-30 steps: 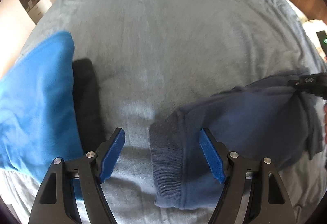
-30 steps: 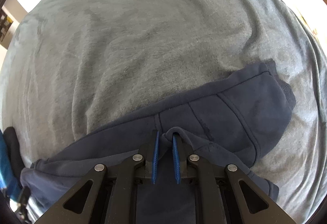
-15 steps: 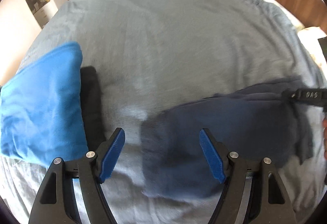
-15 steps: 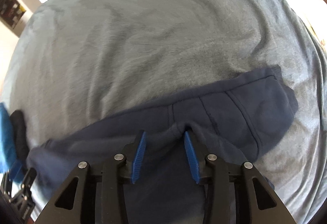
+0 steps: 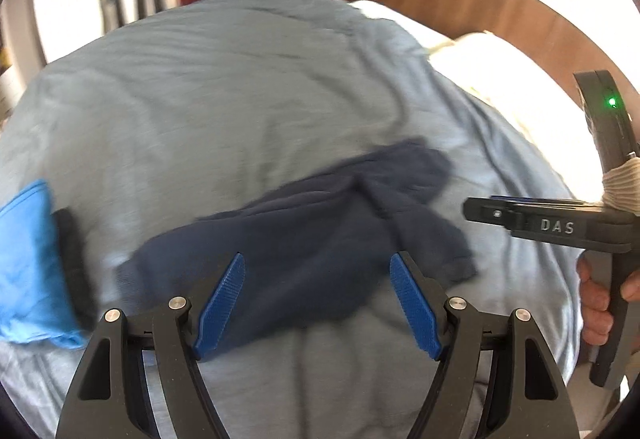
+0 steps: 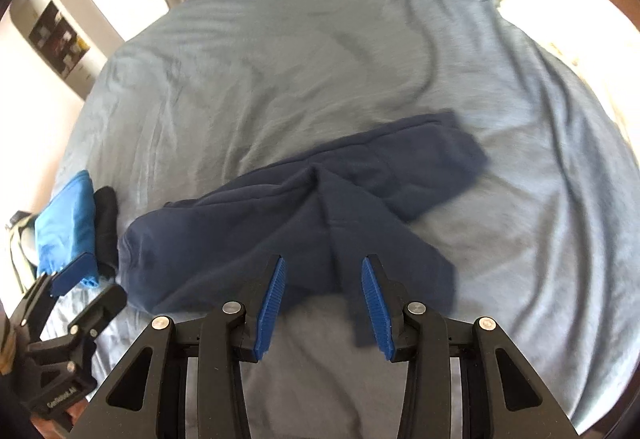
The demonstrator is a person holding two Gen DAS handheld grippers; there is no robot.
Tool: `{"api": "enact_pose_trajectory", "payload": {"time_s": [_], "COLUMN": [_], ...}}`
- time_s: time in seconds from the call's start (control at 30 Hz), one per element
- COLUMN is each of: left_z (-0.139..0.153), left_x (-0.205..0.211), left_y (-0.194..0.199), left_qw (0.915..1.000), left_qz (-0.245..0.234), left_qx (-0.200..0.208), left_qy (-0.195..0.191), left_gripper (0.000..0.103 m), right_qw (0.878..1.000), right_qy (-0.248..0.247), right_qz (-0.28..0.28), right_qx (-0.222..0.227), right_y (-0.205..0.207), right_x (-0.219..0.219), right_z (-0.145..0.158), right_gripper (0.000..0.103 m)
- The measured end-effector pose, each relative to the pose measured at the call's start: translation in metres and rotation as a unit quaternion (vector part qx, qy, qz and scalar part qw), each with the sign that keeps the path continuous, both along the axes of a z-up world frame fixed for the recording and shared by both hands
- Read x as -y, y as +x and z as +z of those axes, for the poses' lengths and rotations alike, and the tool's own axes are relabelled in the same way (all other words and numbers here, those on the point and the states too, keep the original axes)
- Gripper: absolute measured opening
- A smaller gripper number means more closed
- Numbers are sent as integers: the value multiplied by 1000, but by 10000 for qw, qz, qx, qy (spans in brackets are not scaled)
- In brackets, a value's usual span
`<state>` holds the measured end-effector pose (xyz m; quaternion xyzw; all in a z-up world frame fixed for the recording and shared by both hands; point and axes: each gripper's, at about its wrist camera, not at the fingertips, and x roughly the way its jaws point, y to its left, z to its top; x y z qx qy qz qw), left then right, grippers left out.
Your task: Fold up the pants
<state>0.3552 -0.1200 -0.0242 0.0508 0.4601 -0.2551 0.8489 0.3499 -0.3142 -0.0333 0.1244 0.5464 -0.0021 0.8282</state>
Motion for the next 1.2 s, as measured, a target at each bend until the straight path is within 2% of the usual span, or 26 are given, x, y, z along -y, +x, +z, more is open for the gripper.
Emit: {"api": "enact_pose_trajectory", "payload": {"time_s": [0.17, 0.27, 0.47, 0.8, 1.0, 1.13, 1.2], "left_z": [-14, -33, -73, -118, -131, -137, -135], "left_x": [49, 73, 107, 119, 122, 130, 132], "left_y": [-12, -17, -19, -1, 7, 10, 11], "left_qw": [9987, 9978, 9942, 9830, 9773, 9742, 9756], "left_qz": [-303, -318, -176, 408, 495, 445, 427], "left_qx": [-299, -521, -1046, -1781, -2051, -2201, -2151], "left_qy": [-278, -253, -181, -174, -178, -216, -145], "left_gripper": [68, 61, 53, 46, 43, 31, 25], "right_qw": [9996, 9991, 9976, 9915, 9882, 9841, 9821], "right_qy": [107, 234, 525, 1130, 1328, 1527, 1619], "right_qz": [-258, -358, -358, -173, -182, -257, -273], "right_qx": [48, -66, -289, -619, -745, -873, -922], "right_y": [-24, -34, -44, -37, -30, -28, -28], "right_x": [38, 61, 87, 103, 106, 110, 110], "right_z": [-6, -18, -50, -96, -113, -123, -127], "right_gripper": [41, 41, 40, 33, 31, 31, 31]}}
